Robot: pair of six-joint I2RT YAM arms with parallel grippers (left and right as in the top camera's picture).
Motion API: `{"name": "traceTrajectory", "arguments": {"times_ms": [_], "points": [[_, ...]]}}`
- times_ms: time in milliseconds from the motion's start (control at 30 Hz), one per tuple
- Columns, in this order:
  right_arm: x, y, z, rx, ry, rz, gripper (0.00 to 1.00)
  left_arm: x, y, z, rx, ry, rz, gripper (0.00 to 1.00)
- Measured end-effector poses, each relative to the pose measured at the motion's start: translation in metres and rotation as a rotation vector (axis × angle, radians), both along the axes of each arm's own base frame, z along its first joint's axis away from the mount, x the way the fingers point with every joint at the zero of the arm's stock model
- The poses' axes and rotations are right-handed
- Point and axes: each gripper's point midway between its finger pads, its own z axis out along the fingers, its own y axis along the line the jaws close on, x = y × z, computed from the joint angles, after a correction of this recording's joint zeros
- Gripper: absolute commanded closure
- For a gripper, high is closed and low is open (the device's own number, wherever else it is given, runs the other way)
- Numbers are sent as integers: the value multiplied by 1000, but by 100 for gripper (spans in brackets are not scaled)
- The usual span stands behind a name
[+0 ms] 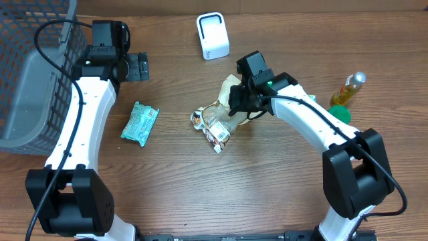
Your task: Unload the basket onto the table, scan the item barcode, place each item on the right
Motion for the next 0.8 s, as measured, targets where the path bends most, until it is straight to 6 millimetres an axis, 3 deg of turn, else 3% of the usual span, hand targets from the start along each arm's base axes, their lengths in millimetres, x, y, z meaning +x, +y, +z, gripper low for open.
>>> {"name": "traceTrajectory", "arguments": {"times_ms": [300, 467, 800], "points": [[-12, 13, -20, 39, 1, 39, 71, 0, 0, 0, 0, 0, -1, 1], [-18, 12, -34, 56, 14, 12, 64, 0, 0, 0, 0, 0, -1, 0], [-19, 18, -37, 106, 13, 0, 64, 0, 0, 0, 0, 0, -1, 0]]}}
